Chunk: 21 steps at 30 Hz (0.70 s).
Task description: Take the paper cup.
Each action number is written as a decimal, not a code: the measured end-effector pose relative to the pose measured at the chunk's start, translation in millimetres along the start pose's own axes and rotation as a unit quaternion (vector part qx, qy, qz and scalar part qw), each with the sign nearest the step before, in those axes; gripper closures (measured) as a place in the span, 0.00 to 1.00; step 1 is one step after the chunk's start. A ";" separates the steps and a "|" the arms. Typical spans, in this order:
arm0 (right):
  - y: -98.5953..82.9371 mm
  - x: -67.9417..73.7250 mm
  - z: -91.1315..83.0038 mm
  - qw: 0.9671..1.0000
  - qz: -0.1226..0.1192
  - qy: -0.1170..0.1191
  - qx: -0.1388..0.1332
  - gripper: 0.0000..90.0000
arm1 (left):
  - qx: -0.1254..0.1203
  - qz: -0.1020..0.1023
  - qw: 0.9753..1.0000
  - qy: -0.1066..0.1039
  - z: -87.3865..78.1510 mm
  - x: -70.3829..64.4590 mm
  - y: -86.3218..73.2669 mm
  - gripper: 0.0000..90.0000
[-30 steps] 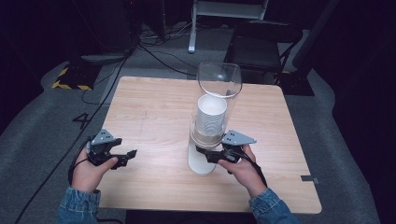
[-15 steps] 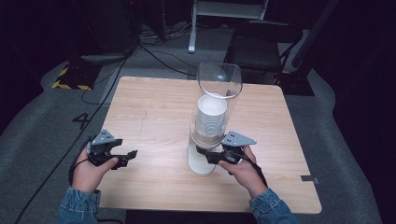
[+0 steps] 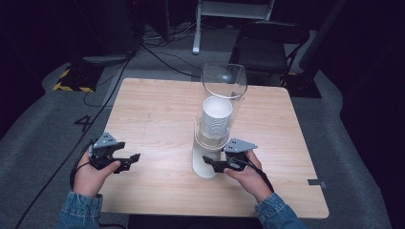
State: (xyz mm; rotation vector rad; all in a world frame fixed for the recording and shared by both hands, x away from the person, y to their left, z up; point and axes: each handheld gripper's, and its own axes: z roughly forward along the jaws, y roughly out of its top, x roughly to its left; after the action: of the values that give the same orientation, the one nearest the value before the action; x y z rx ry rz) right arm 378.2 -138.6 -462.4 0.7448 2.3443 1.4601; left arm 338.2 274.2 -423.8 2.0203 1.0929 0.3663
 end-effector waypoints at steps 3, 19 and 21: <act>-0.5 0.6 -0.1 1.000 -0.002 0.002 0.005 0.40 | 0.000 0.000 1.000 0.000 -0.2 0.0 0.1 0.26; -14.3 -3.2 -7.5 0.998 0.001 -0.005 0.061 0.39 | 0.004 0.005 1.000 -0.009 12.2 -0.4 8.7 0.25; -16.4 -3.7 -10.1 0.998 0.006 -0.007 0.064 0.39 | 0.005 0.009 1.000 -0.013 16.1 -0.6 11.1 0.25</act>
State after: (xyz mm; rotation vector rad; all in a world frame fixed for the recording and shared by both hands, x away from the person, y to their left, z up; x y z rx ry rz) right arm 371.9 -154.1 -472.7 0.8002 2.4460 1.3142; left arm 353.5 262.0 -425.7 2.0402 1.0626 0.3440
